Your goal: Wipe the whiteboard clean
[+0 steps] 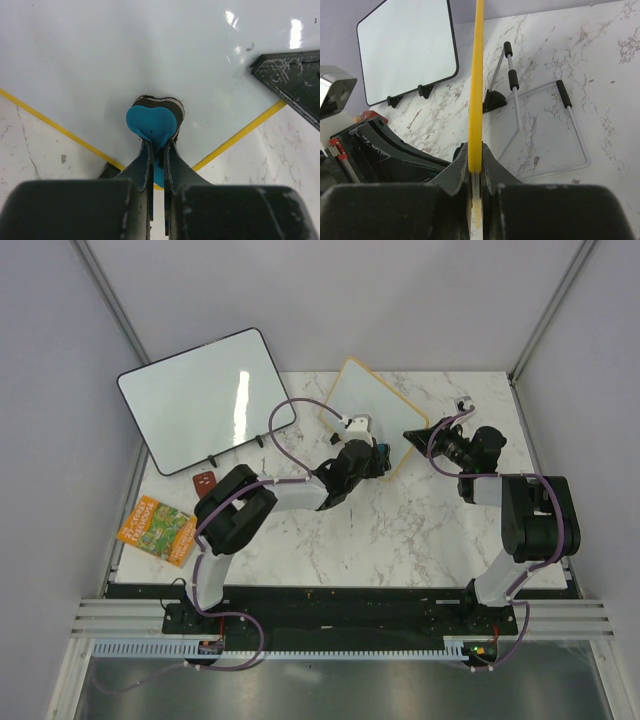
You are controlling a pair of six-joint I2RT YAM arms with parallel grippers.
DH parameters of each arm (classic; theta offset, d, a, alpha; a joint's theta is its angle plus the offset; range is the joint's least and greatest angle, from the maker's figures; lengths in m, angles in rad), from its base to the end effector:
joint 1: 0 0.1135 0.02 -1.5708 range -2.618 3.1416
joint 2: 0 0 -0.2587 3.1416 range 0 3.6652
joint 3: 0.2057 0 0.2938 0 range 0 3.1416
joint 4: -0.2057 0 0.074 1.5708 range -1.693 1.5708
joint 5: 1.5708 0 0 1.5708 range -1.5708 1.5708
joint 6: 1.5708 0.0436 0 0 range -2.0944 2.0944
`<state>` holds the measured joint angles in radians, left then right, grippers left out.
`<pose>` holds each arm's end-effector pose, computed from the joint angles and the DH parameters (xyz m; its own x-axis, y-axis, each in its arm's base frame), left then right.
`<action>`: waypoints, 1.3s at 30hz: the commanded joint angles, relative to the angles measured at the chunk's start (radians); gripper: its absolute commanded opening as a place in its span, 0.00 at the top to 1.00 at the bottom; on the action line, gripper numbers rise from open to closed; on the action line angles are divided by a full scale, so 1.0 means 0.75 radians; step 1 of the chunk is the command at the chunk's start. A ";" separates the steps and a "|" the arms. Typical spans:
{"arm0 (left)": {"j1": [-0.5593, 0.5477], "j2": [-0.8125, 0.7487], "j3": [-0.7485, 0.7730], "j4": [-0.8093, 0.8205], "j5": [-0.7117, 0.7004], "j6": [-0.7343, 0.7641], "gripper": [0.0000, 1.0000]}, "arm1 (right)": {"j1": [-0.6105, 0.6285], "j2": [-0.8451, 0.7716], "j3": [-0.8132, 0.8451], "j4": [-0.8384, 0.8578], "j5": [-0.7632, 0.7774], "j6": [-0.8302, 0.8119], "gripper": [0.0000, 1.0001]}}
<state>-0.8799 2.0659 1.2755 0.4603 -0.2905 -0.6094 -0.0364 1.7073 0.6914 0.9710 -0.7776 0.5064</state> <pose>0.3266 -0.3754 0.1414 -0.4932 -0.2641 -0.8289 0.3457 0.8148 -0.4653 0.3636 0.0174 0.1522 -0.3664 0.3592 -0.8583 -0.5681 0.6443 0.5121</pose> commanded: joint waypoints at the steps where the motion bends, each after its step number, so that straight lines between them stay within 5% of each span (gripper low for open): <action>1: -0.034 -0.091 -0.028 -0.008 0.003 0.050 0.98 | 0.022 -0.059 0.031 0.053 -0.088 0.010 0.91; 8: -0.034 -0.128 -0.023 -0.029 -0.069 0.125 0.98 | 0.022 -0.063 0.033 0.051 -0.110 0.018 1.00; 20: -0.032 -0.324 -0.138 -0.043 -0.265 0.162 0.98 | 0.024 -0.114 0.017 -0.065 -0.111 0.006 1.00; 29: -0.019 -0.478 -0.152 -0.319 -0.433 0.178 0.98 | 0.024 -0.164 -0.061 -0.116 -0.084 -0.012 1.00; 35: -0.013 -0.554 -0.238 -0.340 -0.435 0.168 0.87 | 0.028 -0.184 -0.104 -0.155 -0.053 -0.035 0.92; 39: 0.011 -0.566 -0.242 -0.358 -0.335 0.181 0.57 | 0.030 -0.206 -0.124 -0.186 -0.031 -0.053 0.83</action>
<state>-0.8875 1.6848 1.0988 0.2058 -0.5659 -0.4992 -0.0280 1.5948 0.6228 0.8562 -0.7803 0.5011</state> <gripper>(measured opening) 0.334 0.143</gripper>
